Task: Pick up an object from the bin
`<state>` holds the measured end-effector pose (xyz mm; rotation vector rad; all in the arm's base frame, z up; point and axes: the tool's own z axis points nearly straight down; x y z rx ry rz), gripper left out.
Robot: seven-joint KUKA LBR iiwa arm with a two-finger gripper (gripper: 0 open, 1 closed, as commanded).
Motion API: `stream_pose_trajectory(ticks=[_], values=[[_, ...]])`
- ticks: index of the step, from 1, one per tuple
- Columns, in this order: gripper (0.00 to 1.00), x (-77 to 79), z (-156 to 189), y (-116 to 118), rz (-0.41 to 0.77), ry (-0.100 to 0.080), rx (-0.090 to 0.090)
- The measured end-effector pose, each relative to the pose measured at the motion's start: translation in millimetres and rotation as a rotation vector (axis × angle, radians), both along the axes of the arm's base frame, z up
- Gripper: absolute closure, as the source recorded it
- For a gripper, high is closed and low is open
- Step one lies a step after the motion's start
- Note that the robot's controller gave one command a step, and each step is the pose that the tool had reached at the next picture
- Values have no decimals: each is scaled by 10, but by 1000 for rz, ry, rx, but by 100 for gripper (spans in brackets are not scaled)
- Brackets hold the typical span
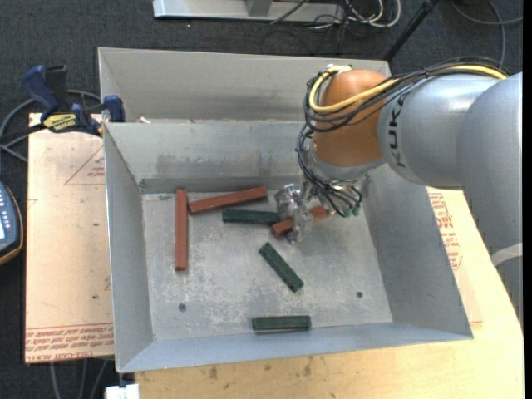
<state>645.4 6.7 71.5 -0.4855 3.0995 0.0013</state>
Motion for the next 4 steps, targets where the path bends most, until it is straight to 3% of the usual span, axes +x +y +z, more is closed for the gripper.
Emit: stream_pose_trajectory(ticks=[1, 2, 3, 4], values=[[100, 27, 180, -815, 350, -1, -5], [100, -32, 1381, -948, 392, -9, -6], [100, -123, 885, -1008, 695, 5, 0], [100, -235, 1621, -828, 708, -7, -5]])
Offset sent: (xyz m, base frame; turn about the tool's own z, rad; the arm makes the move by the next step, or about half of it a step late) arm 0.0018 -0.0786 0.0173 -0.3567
